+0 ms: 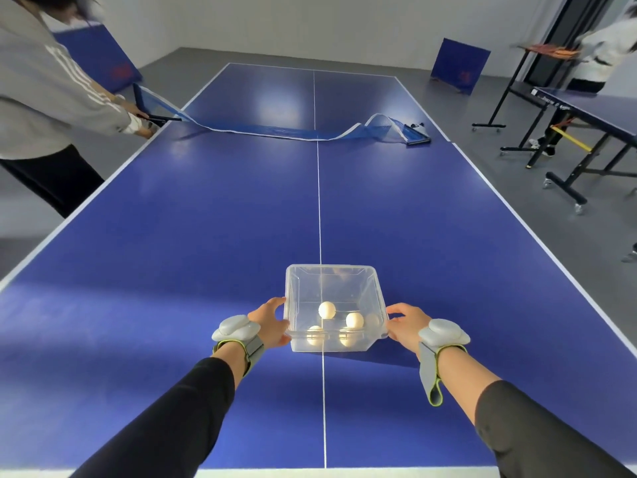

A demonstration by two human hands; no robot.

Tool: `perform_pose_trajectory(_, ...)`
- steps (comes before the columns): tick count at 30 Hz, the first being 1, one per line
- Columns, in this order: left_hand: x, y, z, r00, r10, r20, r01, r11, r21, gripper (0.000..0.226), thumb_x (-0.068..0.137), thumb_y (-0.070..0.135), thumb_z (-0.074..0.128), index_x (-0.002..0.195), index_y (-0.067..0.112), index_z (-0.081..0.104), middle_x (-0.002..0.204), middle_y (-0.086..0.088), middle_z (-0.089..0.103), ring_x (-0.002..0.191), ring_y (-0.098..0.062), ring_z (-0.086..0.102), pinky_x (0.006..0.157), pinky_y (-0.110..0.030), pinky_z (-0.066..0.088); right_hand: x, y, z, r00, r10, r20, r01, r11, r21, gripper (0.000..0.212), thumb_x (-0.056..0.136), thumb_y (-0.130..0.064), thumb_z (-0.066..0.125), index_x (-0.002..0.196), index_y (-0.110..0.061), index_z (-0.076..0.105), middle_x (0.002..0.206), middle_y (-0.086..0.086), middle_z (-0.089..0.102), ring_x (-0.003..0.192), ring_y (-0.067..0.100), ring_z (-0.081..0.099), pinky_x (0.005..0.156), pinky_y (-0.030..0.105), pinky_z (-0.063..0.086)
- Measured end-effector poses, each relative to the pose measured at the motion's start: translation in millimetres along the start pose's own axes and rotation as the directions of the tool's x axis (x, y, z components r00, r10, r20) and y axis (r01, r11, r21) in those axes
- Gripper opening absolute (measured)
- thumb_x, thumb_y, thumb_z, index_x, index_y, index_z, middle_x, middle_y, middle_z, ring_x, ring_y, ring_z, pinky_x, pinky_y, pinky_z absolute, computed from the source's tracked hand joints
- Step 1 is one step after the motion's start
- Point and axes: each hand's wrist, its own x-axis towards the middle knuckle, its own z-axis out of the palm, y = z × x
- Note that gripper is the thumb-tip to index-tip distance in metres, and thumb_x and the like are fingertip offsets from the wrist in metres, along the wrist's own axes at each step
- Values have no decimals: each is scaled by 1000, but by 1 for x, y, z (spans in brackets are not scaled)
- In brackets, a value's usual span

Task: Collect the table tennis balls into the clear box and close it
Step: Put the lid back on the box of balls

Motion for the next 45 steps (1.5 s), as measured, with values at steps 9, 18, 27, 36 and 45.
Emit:
perform_pose_trajectory(9, 6, 1, 3, 999, -41, -12, 39, 990, -133, 57, 85, 7, 51, 135, 30, 36, 73, -13, 66, 65, -28, 64, 82, -44, 59, 3, 1, 0, 1000, -13, 3, 13, 998, 59, 38, 80, -14, 55, 117, -23, 59, 103, 4, 68, 87, 25, 64, 86, 38, 53)
perform_pose_trajectory(18, 8, 12, -4, 984, 174, 32, -175, 935, 307, 76, 90, 4, 43, 146, 43, 10, 155, -2, 12, 126, -35, 46, 79, -31, 54, 9, 3, 1, 1000, 18, 13, -20, 995, 98, 38, 79, -14, 59, 116, -23, 61, 107, 7, 69, 97, 28, 66, 91, 42, 54)
perform_pose_trajectory(27, 15, 25, -6, 973, 170, 156, -230, 750, 620, 74, 93, 4, 41, 149, 27, -1, 158, 2, -18, 132, -28, 44, 79, -22, 50, 16, -6, -10, 995, 55, 88, -63, 995, 80, 38, 76, -2, 64, 113, -12, 61, 70, 5, 60, 75, 22, 62, 84, 36, 56)
perform_pose_trajectory(36, 12, 33, -14, 971, 130, 201, -235, 681, 693, 70, 92, 12, 46, 149, 24, 8, 157, -3, -10, 110, -25, 58, 84, -22, 49, 21, -15, -14, 993, 44, 109, -36, 997, -71, 34, 75, 4, 61, 108, -8, 59, 81, 8, 57, 82, 24, 58, 89, 41, 56)
perform_pose_trajectory(45, 9, 44, -16, 967, 161, 200, -256, 580, 774, 67, 88, 17, 54, 147, 19, 23, 154, -6, 3, 109, -28, 59, 95, -28, 46, 31, -26, -16, 991, 6, 133, 32, 961, -276, 28, 76, -1, 65, 101, -8, 57, 77, 7, 56, 82, 26, 58, 89, 38, 55)
